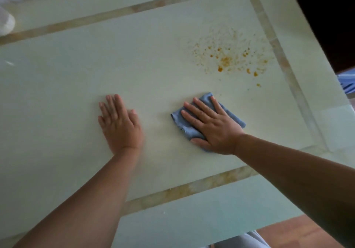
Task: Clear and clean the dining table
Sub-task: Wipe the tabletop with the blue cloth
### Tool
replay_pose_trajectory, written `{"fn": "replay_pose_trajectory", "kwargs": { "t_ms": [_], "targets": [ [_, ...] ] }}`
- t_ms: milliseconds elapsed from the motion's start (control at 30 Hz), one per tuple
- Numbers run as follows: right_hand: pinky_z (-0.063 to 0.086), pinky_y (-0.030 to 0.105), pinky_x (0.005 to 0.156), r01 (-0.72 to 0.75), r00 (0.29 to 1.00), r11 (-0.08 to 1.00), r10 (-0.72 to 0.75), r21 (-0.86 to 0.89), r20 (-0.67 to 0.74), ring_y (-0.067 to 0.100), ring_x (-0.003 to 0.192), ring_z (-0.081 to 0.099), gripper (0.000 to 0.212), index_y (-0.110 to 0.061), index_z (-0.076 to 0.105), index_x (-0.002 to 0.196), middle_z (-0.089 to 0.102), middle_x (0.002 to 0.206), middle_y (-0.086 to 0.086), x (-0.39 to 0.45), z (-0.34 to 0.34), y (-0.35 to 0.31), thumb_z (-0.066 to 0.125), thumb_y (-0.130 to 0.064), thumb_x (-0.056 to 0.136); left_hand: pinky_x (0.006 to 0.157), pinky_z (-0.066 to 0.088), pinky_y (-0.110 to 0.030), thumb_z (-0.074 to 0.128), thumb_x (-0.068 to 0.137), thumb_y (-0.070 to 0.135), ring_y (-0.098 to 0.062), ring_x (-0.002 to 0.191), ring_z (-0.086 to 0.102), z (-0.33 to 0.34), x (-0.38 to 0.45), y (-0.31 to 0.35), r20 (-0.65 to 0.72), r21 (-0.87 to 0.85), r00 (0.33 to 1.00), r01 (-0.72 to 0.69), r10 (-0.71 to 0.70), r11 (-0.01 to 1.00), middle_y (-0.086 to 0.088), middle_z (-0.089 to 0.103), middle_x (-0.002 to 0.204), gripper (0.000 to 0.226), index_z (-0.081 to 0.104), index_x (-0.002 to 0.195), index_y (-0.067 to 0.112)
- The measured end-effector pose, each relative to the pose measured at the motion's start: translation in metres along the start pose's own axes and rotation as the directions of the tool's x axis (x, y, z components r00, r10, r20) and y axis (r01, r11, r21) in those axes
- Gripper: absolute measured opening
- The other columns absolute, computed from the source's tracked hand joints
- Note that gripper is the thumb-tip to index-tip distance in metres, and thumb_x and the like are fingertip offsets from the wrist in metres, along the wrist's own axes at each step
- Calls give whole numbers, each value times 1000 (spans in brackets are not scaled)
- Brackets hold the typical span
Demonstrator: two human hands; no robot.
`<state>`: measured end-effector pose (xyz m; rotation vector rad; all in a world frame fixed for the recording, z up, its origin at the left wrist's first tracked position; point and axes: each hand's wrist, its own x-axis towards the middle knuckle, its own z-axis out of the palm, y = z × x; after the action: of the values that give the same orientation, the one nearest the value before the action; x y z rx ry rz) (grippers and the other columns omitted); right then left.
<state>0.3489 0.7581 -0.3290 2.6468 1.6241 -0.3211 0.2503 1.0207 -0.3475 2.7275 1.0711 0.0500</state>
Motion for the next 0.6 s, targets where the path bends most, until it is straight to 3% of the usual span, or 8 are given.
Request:
{"fn": "replay_pose_trajectory", "kwargs": {
  "t_ms": [100, 233, 400, 500, 600],
  "targets": [
    [2, 56, 120, 15, 1000, 1000, -15, -23, -10, 25, 152, 7, 71, -25, 13, 157, 13, 164, 0, 21, -6, 29, 20, -63, 98, 117, 15, -51, 31, 95, 32, -35, 148, 17, -2, -1, 3, 0, 13, 1000, 13, -13, 1000, -11, 19, 161, 63, 24, 154, 10],
    [4, 56, 120, -256, 964, 966, 258, 34, -67, 22, 152, 9, 71, -25, 16, 157, 15, 164, -1, 38, -11, 37, 21, -62, 97, 116, 18, -52, 28, 95, 31, -36, 147, 19, -3, -4, 8, -10, 38, 1000, 27, -27, 999, -13, 21, 160, 62, 25, 153, 9],
    [1, 57, 120, -536, 825, 828, 555, 164, -104, 24, 152, 1, 74, -19, 13, 157, 8, 165, 3, 29, -1, 2, 24, -60, 97, 116, 16, -53, 30, 96, 29, -35, 149, 13, -3, -4, 37, 25, 22, 985, 168, -168, 986, -17, 16, 161, 64, 21, 153, 3],
    [3, 61, 118, -465, 875, 876, 477, 124, -86, 30, 152, 0, 78, -13, 13, 157, 8, 165, 9, 15, 2, -6, 26, -61, 97, 117, 12, -51, 39, 97, 29, -31, 150, 10, 0, 3, 74, 72, -18, 994, 86, -85, 996, -16, 13, 161, 64, 19, 154, 5],
    [5, 61, 118, -243, 969, 969, 244, 41, -43, 32, 152, 0, 80, -13, 11, 157, 8, 165, 10, 11, -2, 10, 24, -64, 96, 118, 11, -51, 40, 98, 30, -28, 150, 11, 7, 22, 107, 79, -29, 992, -92, 94, 995, -11, 13, 162, 62, 20, 154, 11]
  ]
}}
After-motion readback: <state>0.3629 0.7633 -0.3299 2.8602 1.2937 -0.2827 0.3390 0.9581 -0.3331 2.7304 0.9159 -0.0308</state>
